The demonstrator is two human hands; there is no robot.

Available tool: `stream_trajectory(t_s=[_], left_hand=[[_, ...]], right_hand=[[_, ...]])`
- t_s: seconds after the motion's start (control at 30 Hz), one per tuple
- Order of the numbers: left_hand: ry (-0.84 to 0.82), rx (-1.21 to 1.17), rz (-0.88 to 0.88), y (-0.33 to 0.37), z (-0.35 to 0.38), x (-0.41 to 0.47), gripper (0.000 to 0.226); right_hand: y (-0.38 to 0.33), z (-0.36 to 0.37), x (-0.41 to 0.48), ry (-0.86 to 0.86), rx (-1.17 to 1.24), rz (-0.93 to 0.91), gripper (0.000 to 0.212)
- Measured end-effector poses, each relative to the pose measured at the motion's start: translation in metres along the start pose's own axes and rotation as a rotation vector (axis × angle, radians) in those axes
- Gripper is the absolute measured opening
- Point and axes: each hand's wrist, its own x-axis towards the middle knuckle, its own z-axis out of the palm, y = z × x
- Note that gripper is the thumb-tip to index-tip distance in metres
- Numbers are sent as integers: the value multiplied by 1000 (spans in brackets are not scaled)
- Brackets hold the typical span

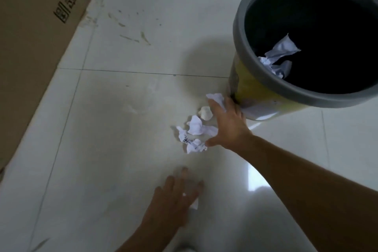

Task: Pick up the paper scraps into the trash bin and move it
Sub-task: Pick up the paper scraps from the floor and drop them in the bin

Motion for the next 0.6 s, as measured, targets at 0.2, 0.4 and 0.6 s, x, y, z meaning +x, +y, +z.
stream_trajectory(t_s=[0.2, 0.4, 0.6], left_hand=[[289, 26, -33, -25, -54, 54, 124], [321, -14, -105, -37, -81, 94, 128], [335, -423, -140, -24, -91, 108, 36]], right_hand=[[-4, 14, 29, -12, -83, -15, 130], [-12, 24, 20, -17, -184, -73, 110], [-21, 44, 10, -58, 106, -99, 65]])
